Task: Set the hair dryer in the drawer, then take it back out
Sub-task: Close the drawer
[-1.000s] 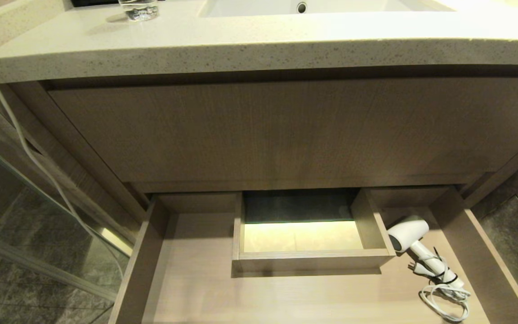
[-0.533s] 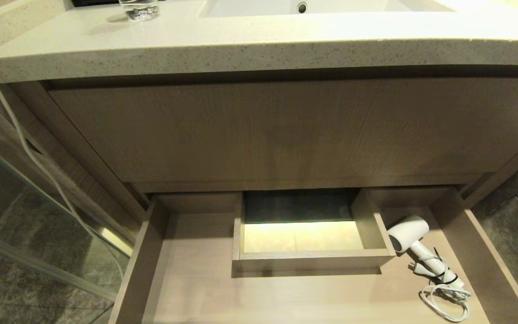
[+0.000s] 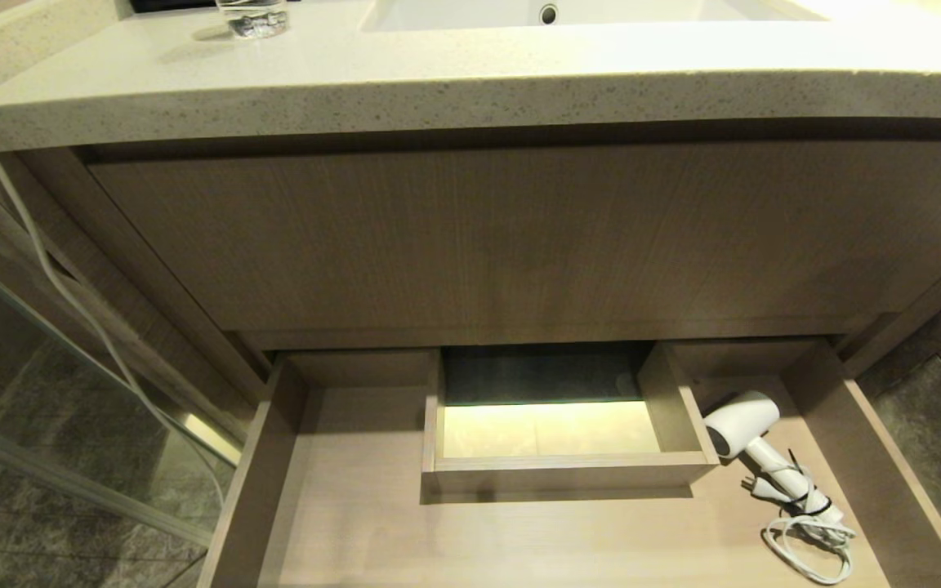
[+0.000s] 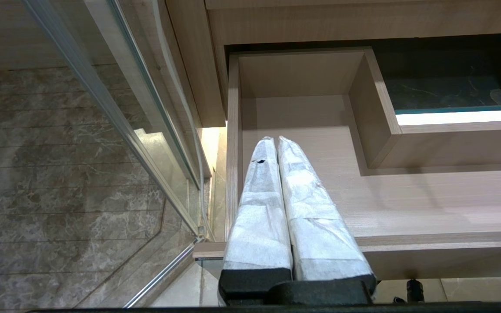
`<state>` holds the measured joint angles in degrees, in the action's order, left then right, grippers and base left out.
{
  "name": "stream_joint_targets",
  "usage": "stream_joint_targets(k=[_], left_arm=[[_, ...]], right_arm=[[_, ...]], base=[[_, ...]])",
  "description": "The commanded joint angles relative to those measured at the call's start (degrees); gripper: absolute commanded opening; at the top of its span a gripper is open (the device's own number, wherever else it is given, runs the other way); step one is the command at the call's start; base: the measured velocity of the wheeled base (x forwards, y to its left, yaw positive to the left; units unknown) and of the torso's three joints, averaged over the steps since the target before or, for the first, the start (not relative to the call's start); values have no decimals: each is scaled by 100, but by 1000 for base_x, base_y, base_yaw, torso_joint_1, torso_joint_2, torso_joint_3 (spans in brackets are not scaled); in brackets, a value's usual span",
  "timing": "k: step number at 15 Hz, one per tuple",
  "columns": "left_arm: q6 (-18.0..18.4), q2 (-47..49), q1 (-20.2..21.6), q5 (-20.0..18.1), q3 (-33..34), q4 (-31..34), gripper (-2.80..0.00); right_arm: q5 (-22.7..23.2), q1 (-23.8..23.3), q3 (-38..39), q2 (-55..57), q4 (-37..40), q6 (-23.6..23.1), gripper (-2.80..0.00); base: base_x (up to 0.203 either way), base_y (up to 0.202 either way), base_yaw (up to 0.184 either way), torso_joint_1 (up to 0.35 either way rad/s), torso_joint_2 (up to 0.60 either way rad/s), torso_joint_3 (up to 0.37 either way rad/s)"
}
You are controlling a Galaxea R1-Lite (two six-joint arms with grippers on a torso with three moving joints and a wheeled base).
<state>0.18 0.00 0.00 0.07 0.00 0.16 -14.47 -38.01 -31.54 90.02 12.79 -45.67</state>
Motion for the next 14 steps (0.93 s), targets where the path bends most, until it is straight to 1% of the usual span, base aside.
stream_joint_targets(k=[1,4,6,8,12,14], left_arm=[[-1,0,0,1,0,-6,-280],[-1,0,0,10,0,-7,-280],[-1,0,0,1,0,2,-280],[-1,0,0,10,0,1,-280],[-1,0,0,1,0,2,-280],[-1,0,0,1,0,-7,-280]], right_arm=[[-4,-45,-329,974,-56,-24,-280],[-40,-60,-700,1695,-90,-51,-280],[-107,-67,-779,1967,-70,-164,-280],[-172,-66,-792,2044,-3,-342,-280],[-195,-58,-721,2054,-3,-355,-280],[-180,-52,-784,2114,-156,-346,-280]], base=[[0,0,0,0,0,0],[0,0,0,0,0,0],[0,0,0,0,0,0],[0,0,0,0,0,0],[0,0,0,0,0,0],[0,0,0,0,0,0]])
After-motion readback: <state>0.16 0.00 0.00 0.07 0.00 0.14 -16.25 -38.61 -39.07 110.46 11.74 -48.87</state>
